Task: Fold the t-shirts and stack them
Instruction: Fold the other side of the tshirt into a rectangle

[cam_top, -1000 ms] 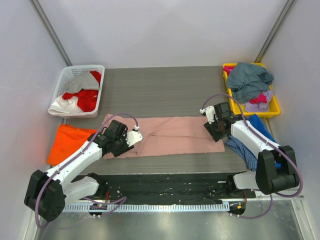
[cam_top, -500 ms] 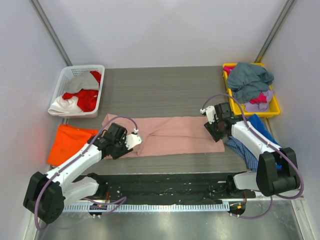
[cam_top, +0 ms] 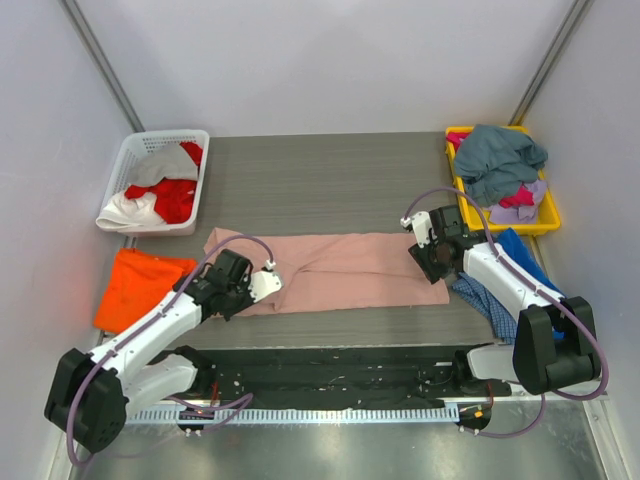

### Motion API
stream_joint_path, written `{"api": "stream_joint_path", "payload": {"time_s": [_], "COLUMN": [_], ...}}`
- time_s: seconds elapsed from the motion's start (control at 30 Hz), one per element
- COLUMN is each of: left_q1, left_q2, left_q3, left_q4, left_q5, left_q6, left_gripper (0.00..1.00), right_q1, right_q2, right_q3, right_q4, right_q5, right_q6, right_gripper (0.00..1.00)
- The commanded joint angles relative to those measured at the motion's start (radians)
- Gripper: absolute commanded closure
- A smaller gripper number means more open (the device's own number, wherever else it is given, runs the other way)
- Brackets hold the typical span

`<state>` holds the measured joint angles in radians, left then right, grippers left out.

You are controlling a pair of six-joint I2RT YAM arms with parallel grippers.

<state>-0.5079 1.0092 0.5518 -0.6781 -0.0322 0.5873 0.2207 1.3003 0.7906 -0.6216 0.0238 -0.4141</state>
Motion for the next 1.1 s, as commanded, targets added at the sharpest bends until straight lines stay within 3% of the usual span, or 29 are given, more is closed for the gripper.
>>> {"api": "stream_joint_path", "payload": {"time_s": [0.0,0.33,0.6,0.83,1.07], "left_q1": [0.006,0.006,0.006,0.006,0.006], "left_q2": [-0.044,-0.191,-0.213,-0.210,-0.216], "left_q3": [0.011,0.030,0.007,0.020,0.091], "left_q4": [-0.014,-0.136,-0.161,-0.155,-0.095], "left_q5": [-0.024,-0.101,-0.144,-0.124,-0.046], "left_q6": [0.002,0.000,0.031,0.028,0.003], "left_gripper": [1.00,1.00,0.96,0.66,0.52], "right_q1": [0.005,0.005,0.005,0.005,0.003], "right_q2": [-0.027,-0.018,-0.027,-0.030,-0.021], "right_q3": [0.001,0.004,0.012,0.002,0.007], "right_q4": [0.008,0.010,0.003,0.003,0.010], "right_q5": [-0.001,-0.005,-0.009,-0.007,-0.010], "right_q6": [0.009,0.008,0.011,0.009,0.015], "right_gripper": [0.51,0.52,0.51,0.52,0.51]}}
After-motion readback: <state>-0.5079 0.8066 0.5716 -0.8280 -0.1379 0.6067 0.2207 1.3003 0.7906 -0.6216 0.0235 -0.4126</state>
